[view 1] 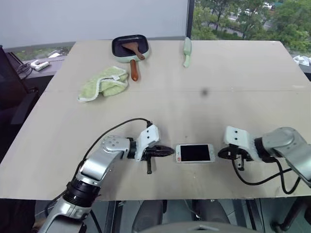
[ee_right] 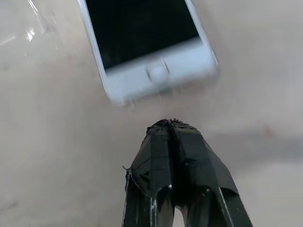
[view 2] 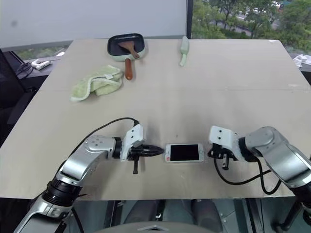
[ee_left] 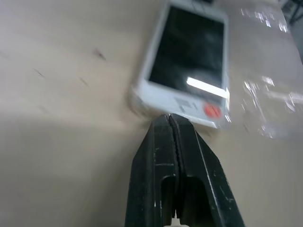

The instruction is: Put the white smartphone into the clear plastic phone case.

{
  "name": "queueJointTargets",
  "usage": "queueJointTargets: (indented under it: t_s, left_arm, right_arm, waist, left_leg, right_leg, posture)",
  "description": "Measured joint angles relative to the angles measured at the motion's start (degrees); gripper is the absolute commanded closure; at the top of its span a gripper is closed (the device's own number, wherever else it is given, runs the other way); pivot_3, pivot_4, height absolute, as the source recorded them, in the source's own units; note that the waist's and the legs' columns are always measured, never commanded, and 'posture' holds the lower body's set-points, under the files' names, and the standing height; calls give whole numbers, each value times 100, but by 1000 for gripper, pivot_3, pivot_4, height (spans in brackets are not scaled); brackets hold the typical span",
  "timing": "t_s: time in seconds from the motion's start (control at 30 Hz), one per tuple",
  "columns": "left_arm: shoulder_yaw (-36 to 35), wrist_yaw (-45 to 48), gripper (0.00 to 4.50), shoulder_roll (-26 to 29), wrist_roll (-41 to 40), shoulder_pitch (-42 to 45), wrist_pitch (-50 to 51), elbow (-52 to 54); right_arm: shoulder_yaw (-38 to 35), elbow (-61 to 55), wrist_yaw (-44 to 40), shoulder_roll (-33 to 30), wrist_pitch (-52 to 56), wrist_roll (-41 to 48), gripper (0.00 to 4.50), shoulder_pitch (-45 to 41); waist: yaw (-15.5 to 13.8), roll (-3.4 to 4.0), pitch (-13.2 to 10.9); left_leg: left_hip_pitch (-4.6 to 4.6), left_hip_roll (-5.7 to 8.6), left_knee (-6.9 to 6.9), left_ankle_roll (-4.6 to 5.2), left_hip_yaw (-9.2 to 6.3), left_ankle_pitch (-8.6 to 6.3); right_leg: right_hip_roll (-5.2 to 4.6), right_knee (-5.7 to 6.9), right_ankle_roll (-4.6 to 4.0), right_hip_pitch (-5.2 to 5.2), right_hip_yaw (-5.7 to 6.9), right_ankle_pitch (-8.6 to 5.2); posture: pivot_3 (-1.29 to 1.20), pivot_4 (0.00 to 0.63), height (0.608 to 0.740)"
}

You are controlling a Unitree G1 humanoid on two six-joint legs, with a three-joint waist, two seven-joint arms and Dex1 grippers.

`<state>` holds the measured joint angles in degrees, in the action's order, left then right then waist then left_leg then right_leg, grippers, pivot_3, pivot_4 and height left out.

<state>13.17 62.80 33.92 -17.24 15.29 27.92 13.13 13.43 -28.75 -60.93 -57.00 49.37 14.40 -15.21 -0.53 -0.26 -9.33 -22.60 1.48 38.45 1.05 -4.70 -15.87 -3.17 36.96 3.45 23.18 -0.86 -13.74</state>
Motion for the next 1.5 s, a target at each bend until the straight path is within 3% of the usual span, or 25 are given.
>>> queueJointTargets:
  t_s: [0.23,0.57,0.93,1.3,1.5]
  left_arm:
    - [-88,-226,4500,-333,-431,-77,78,413]
    - [519,-516,4500,-716,-54,-291,-324,-4]
    - [583,-685,4500,-869,197,-302,-736,-331]
    - [558,-681,4500,-817,189,-413,-732,-279]
    - [544,-692,4500,-810,179,-442,-677,-237]
  right_arm:
    - [-740,285,300,133,-344,135,4403,306]
    - [-1898,399,696,2363,-1900,1338,4403,953]
    - [-1888,1345,610,3094,-3033,1500,4403,1659]
    - [-1871,1374,295,3245,-3217,2232,4403,1636]
    - [-799,1843,162,2250,-3849,605,4403,1670]
  waist:
    - [-16,-1,-1]
    - [-30,-1,0]
    - [-4,1,1]
    - [72,2,2]
    - [97,7,17]
  left_leg:
    - [-3,0,-3,-2,7,1]
    - [2,1,-2,-1,9,1]
    - [42,1,-3,1,37,-1]
    - [85,-2,-8,2,40,-2]
    - [91,0,-8,2,41,-2]
  right_leg:
    - [1,0,0,4,-4,0]
    - [5,9,0,3,-9,1]
    - [6,49,-2,-4,-39,-1]
    - [7,48,-1,-46,-43,-3]
    - [7,46,-1,-52,-42,-4]
  posture:
    - [0,150,740]
    - [0,150,740]
    - [0,150,740]
    - [0,150,740]
    - [0,150,740]
